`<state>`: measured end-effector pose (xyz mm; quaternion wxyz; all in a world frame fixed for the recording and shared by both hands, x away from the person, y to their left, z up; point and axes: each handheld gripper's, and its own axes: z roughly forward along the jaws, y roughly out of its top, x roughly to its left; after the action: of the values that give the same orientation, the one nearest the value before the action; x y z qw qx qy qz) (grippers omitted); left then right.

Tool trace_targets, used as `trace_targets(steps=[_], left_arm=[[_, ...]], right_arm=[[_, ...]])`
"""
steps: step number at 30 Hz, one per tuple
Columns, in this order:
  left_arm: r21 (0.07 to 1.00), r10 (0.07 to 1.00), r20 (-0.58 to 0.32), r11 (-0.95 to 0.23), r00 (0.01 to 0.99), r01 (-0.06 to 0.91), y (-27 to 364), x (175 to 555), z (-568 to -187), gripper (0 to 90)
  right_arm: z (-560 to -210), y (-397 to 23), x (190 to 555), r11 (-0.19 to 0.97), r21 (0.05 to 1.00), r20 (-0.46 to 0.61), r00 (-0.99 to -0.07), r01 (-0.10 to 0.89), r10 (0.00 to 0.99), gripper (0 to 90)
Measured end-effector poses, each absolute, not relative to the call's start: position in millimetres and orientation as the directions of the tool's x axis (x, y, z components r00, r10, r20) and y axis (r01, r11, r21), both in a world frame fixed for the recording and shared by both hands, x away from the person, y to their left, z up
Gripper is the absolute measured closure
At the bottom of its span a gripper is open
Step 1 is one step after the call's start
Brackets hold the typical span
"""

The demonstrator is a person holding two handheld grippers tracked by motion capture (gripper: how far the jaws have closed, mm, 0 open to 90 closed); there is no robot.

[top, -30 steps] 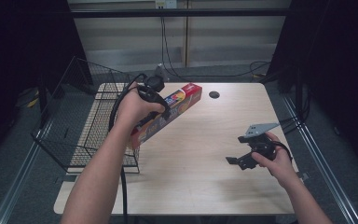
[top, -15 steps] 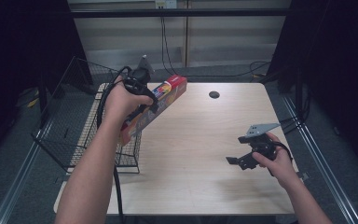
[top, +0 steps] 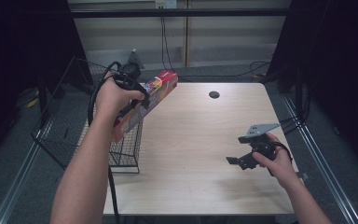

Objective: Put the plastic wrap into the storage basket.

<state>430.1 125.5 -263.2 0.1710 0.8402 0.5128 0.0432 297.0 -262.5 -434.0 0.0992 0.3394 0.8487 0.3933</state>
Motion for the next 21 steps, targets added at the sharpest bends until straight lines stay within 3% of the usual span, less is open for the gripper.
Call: trace_targets(steps=[21], left_arm=[[0.341, 0.929, -0.093, -0.309, 0.359, 0.888, 159, 428, -248, 43.8]], right_arm=[[-436, -266, 296, 0.465, 0.731, 0.081, -0.741, 0.499, 0.667, 2.5]])
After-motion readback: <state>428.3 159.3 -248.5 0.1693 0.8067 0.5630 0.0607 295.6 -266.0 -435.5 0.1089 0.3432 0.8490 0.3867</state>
